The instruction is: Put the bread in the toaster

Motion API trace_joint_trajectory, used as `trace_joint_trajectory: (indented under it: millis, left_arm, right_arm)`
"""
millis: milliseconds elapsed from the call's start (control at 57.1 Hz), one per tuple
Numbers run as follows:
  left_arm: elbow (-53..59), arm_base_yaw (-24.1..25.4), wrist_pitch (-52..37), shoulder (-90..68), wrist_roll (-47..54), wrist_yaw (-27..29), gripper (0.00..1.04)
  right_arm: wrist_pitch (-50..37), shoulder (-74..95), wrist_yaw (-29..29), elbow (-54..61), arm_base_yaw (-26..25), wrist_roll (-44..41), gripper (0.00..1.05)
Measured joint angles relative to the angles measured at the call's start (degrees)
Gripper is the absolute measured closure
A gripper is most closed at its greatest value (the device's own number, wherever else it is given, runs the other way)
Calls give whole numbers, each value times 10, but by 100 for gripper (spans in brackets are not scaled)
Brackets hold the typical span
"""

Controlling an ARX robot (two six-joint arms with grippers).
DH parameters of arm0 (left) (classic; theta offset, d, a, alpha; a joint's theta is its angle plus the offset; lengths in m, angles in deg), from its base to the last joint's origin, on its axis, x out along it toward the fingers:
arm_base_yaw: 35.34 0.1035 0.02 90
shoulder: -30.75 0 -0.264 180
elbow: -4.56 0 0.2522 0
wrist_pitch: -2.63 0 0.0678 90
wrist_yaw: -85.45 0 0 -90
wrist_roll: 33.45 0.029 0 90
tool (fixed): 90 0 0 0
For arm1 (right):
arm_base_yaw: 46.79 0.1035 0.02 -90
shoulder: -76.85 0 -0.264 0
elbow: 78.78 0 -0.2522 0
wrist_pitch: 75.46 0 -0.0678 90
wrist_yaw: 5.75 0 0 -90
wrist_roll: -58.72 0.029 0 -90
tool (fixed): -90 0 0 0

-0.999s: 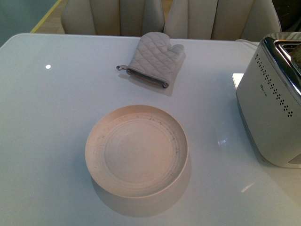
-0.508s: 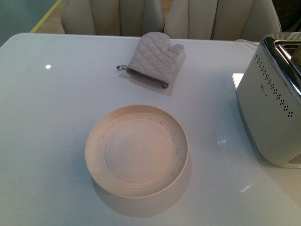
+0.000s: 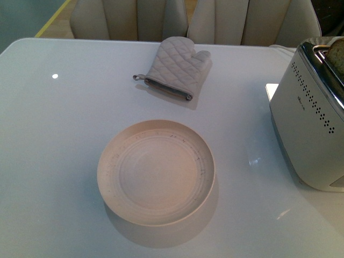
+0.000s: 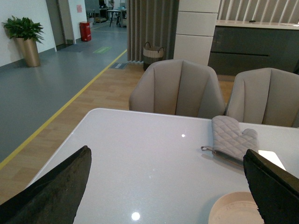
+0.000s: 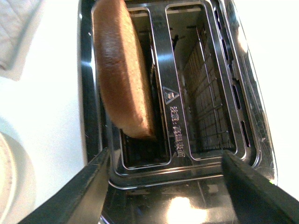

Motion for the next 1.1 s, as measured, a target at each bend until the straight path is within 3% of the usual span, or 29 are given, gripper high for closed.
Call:
trace_joint_trajectory:
  millis: [140, 333, 456, 508, 561, 859, 1104]
  left_arm:
    - [0, 0, 0, 0, 0, 0, 7]
    - [0, 0, 0, 0, 0, 0, 7]
    - [0, 0, 0, 0, 0, 0, 7]
    - [0, 0, 0, 0, 0, 0, 7]
    - [0, 0, 0, 0, 0, 0, 7]
    - [0, 0, 0, 0, 0, 0, 7]
    - [0, 0, 0, 0, 0, 0, 7]
  right_arm:
    - [-58, -66, -16, 30, 8, 38, 7]
    - [-144, -147, 10, 105, 44, 73, 9]
    - [-395, -143, -14, 211, 47, 13, 30]
    - [-444, -156, -20, 234, 43, 0, 38]
    - [-454, -176, -48, 247, 26, -9, 47]
    - [-412, -286, -51, 313, 9, -21, 102]
    - [-391, -353, -51, 349, 8, -24, 103]
